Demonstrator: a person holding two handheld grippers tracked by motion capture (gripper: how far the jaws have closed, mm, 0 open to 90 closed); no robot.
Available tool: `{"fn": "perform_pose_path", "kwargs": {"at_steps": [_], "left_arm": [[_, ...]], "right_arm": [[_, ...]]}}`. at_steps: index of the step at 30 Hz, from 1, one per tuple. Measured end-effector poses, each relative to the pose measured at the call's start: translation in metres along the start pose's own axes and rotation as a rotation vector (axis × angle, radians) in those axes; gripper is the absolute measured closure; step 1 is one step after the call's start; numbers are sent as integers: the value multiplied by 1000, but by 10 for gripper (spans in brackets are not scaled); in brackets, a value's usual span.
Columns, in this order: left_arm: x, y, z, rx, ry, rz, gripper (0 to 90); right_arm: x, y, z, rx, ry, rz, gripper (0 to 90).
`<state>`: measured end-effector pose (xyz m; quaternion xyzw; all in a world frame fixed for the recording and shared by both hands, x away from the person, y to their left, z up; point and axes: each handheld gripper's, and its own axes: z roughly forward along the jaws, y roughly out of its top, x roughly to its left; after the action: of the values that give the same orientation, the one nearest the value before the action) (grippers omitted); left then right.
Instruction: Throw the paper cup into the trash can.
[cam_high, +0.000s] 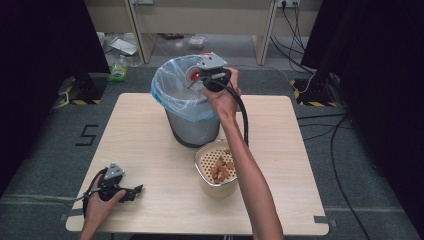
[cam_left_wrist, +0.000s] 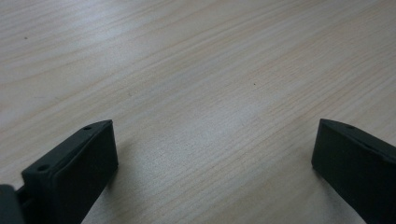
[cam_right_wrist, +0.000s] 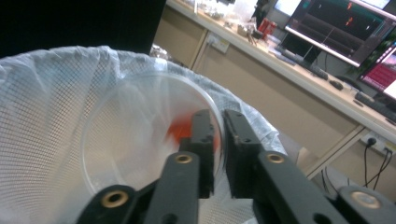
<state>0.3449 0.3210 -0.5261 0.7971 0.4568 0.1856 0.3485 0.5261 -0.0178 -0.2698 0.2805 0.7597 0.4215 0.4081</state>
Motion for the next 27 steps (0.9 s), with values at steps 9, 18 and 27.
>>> {"fn": "perform_pose_path", "kwargs": {"at_steps": [9,18,27], "left_arm": [[0,0,0,0,0,0,0],[0,0,0,0,1,0,0],[0,0,0,-1,4,-3,0]], "right_arm": [[-8,3,-11,7,20,61,642],[-36,-14,-45,10,13,120,570],[-74,-57,-86,32,-32,209,470]]}}
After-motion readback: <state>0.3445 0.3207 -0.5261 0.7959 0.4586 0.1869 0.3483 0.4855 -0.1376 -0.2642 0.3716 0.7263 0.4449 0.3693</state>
